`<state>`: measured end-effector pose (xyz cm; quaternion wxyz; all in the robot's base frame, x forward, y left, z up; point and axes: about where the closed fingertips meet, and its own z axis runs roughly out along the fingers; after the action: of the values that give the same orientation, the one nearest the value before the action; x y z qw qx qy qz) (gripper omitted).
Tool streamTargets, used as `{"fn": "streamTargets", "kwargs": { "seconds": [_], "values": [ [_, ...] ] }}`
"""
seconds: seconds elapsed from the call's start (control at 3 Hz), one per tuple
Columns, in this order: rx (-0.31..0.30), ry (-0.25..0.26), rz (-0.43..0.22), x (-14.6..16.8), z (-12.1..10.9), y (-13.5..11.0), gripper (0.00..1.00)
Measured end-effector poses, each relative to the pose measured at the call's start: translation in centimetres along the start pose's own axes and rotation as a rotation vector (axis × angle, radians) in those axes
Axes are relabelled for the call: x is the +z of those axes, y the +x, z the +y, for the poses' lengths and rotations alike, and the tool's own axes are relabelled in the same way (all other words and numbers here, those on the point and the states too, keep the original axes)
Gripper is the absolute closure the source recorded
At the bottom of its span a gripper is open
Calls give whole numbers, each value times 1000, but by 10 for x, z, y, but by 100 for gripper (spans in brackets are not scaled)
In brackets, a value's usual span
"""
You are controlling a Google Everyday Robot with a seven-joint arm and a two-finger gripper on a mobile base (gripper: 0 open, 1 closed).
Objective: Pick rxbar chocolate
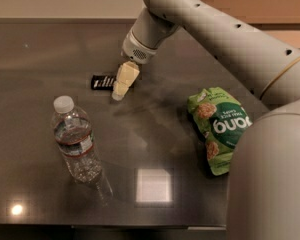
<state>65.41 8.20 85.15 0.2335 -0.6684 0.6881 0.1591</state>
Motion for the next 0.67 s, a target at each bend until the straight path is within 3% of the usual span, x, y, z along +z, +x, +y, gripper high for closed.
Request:
{"fn": "streamTargets", "kwargs": {
  "seconds": [0.67],
  "values": [
    [8,-47,28,24,4,-8,4]
  ]
}}
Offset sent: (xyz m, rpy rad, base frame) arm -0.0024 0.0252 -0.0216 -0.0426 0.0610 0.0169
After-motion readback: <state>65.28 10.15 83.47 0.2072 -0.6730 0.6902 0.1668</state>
